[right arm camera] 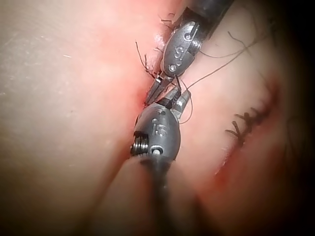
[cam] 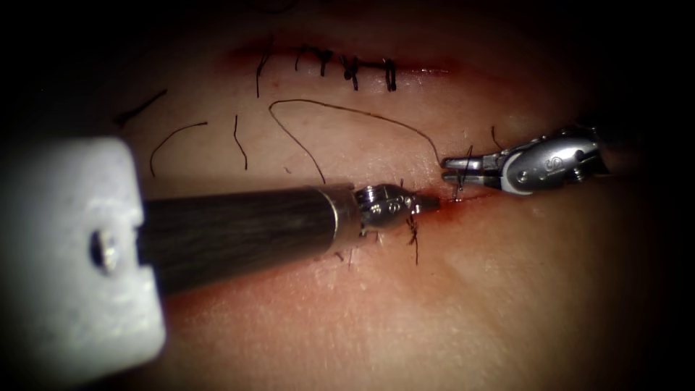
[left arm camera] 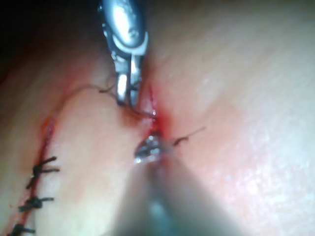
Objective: Wound Closure
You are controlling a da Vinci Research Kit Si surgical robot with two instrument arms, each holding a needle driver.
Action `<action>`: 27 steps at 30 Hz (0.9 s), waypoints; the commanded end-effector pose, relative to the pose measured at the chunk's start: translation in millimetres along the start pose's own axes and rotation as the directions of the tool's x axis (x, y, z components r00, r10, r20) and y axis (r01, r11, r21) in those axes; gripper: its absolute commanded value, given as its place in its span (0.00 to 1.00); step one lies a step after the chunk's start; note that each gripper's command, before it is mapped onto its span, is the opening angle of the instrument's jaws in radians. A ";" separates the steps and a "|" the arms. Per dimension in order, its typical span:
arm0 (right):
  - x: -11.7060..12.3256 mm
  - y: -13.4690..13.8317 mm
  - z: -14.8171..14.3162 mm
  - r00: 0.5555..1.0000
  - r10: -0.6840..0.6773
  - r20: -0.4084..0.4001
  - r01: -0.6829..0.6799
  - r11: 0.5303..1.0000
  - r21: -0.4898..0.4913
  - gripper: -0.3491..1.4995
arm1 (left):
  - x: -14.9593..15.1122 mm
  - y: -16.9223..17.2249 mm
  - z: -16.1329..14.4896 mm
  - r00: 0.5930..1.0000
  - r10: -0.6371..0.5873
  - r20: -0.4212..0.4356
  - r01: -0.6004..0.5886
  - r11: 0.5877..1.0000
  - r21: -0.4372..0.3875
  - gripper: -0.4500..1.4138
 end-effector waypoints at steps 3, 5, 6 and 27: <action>-0.4 -0.4 1.0 1.000 0.006 -0.002 -0.006 0.999 0.033 0.00 | -0.1 0.1 0.9 1.000 0.000 -0.001 0.000 1.000 -0.002 0.06; -0.4 -0.3 0.9 1.000 0.025 -0.005 -0.024 0.999 0.046 0.00 | -0.1 0.2 0.8 1.000 0.000 -0.001 0.000 1.000 -0.002 0.06; -0.4 -0.3 0.9 0.999 0.031 -0.010 -0.031 0.998 0.049 0.00 | -0.1 0.2 0.8 1.000 0.000 -0.001 0.000 1.000 -0.002 0.06; -1.2 1.1 1.5 0.981 0.195 -0.014 -0.193 0.975 0.108 0.00 | 3.8 2.8 -1.7 1.000 -0.001 -0.002 0.001 1.000 -0.008 0.10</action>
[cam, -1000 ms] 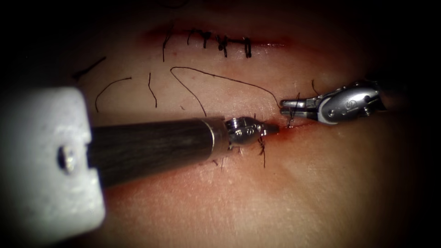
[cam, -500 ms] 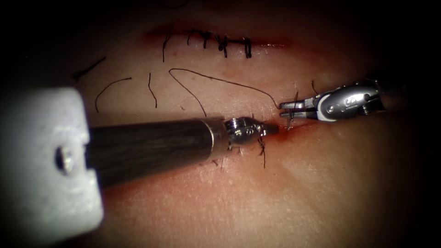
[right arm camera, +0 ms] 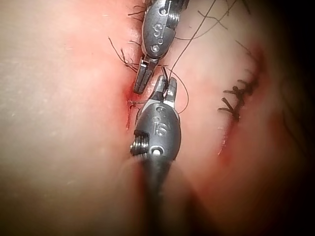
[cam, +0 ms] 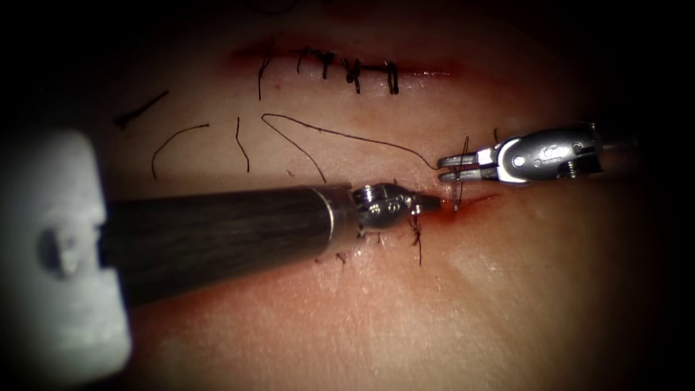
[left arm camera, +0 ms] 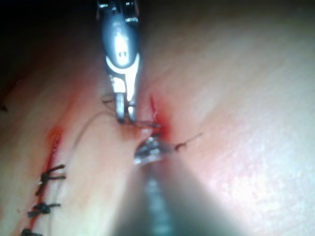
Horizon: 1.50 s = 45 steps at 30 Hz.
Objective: Wound Closure
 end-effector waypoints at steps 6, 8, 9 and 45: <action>-1.2 0.7 0.7 1.000 0.003 0.008 -0.003 1.000 -0.005 0.00 | 1.3 1.7 0.9 1.000 0.019 0.001 -0.019 1.000 -0.001 0.09; -1.6 0.9 0.8 1.000 0.001 0.008 -0.001 1.000 -0.006 0.00 | 1.6 2.2 1.0 1.000 0.022 0.000 -0.022 1.000 -0.001 0.09; -1.9 1.0 0.9 1.000 0.018 0.008 -0.018 1.000 -0.005 0.00 | 1.9 2.5 1.0 1.000 0.027 -0.002 -0.027 1.000 -0.006 0.09; -5.5 0.5 1.6 0.942 0.299 0.150 -0.321 0.936 0.148 0.00 | 2.8 5.9 -0.1 0.998 0.056 0.038 -0.055 0.998 -0.030 0.05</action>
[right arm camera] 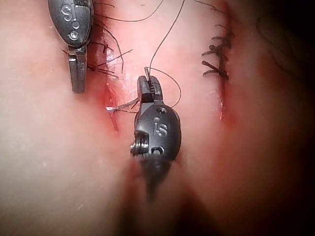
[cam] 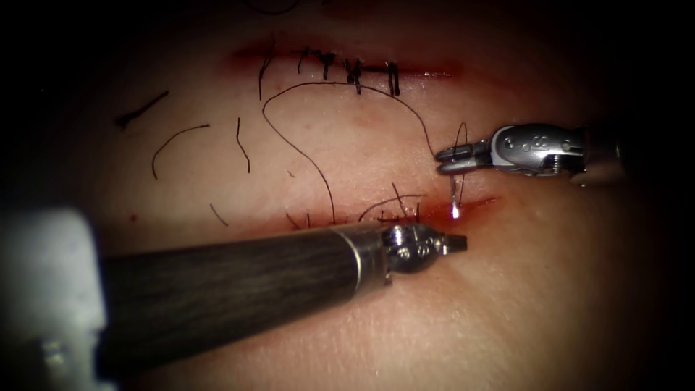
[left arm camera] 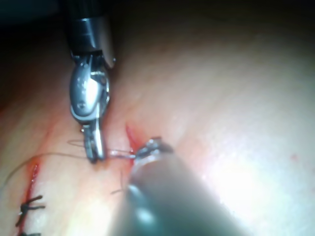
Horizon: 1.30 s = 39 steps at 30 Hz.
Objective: Wound Closure
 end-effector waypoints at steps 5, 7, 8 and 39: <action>0.2 1.1 0.2 0.993 -0.120 -0.007 0.119 0.992 -0.035 0.00 | -0.4 0.8 1.0 1.000 0.004 0.013 -0.004 1.000 -0.011 0.05; 0.2 1.1 0.3 0.987 -0.161 -0.015 0.160 0.986 -0.053 0.00 | -0.5 0.9 1.1 1.000 0.005 0.011 -0.005 1.000 -0.014 0.05; 0.2 1.1 0.3 0.984 -0.178 -0.014 0.177 0.982 -0.063 0.00 | -0.5 1.0 1.2 1.000 0.006 0.011 -0.005 1.000 -0.014 0.05; 1.2 0.4 -0.4 0.969 -0.246 -0.024 0.242 0.964 -0.111 0.00 | -0.6 1.1 1.3 1.000 0.008 0.018 -0.007 1.000 -0.020 0.06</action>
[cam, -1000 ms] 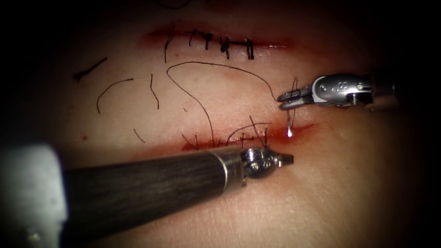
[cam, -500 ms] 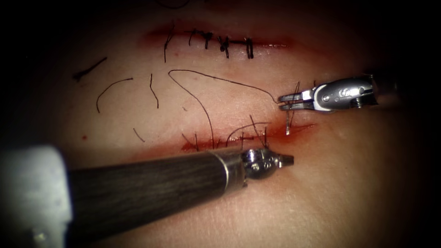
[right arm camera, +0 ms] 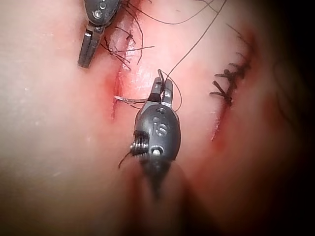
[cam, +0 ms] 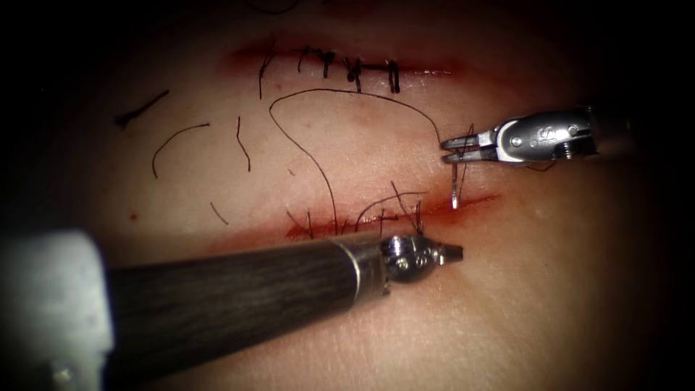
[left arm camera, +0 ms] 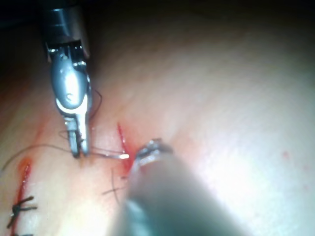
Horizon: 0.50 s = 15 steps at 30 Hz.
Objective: Wound Closure
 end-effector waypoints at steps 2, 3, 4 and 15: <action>-0.2 -0.5 1.0 0.999 0.044 0.011 -0.044 0.999 0.028 0.00 | -0.1 0.2 0.8 1.000 0.001 0.000 -0.001 1.000 -0.004 0.06; -0.2 -0.5 1.1 0.998 0.067 0.016 -0.067 0.997 0.041 0.00 | -0.1 0.2 0.8 1.000 0.001 0.000 -0.001 1.000 -0.004 0.06; -0.2 -0.5 1.2 0.997 0.078 0.018 -0.078 0.996 0.051 0.00 | -0.1 0.2 0.8 1.000 0.001 0.000 -0.001 1.000 -0.004 0.06; -0.1 0.0 1.5 0.977 0.205 0.053 -0.210 0.969 0.133 0.00 | -0.5 0.3 1.2 1.000 0.005 0.012 -0.005 1.000 -0.006 0.05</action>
